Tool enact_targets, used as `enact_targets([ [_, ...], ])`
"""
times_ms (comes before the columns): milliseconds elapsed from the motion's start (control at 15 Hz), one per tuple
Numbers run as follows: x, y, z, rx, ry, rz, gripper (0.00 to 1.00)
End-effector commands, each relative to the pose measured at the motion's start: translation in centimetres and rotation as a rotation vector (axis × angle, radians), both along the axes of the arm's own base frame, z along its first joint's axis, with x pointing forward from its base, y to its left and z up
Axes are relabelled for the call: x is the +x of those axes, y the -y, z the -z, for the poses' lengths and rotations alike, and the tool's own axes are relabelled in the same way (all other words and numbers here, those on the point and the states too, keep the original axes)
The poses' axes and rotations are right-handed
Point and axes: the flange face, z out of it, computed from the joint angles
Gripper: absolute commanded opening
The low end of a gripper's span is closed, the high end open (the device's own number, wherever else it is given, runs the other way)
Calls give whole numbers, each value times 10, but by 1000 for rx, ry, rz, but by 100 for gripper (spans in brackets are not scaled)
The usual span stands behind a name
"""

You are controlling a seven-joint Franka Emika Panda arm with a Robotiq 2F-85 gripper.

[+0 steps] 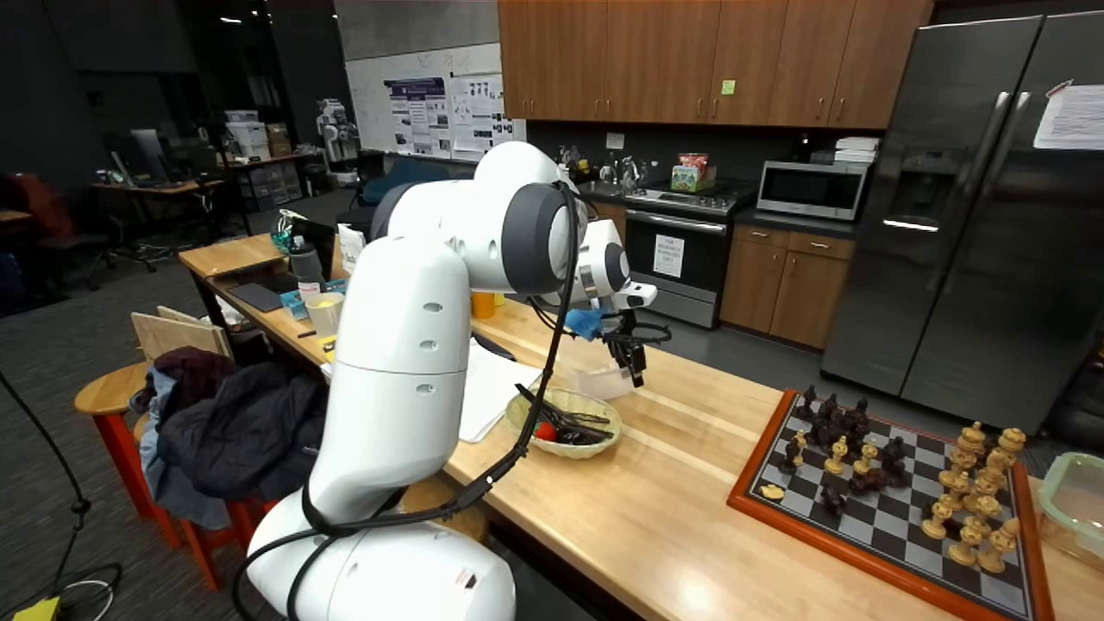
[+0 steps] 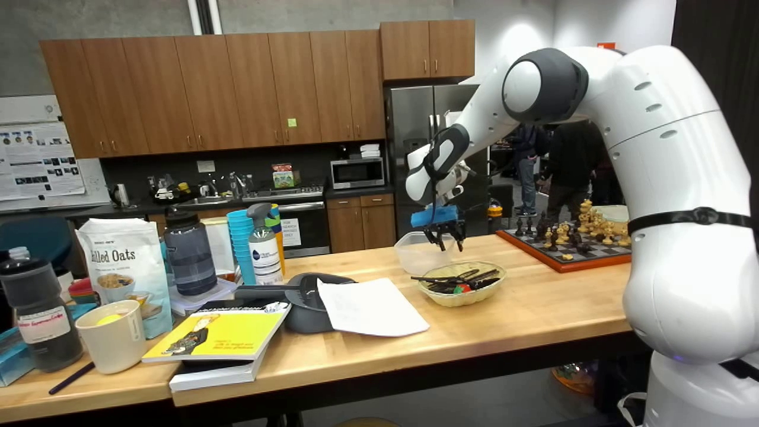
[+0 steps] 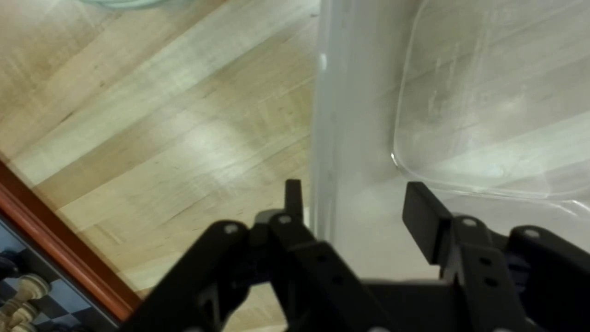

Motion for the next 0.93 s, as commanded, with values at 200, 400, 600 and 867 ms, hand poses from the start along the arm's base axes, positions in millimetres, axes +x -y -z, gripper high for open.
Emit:
enact_targets([
  [200, -10, -1, -12, 10, 31, -9, 7],
  [400, -14, -5, -24, 75, 105, -52, 3],
  [600, -22, -3, -28, 147, 178, -69, 3],
  [867, -35, 7, -20, 216, 239, -60, 2],
])
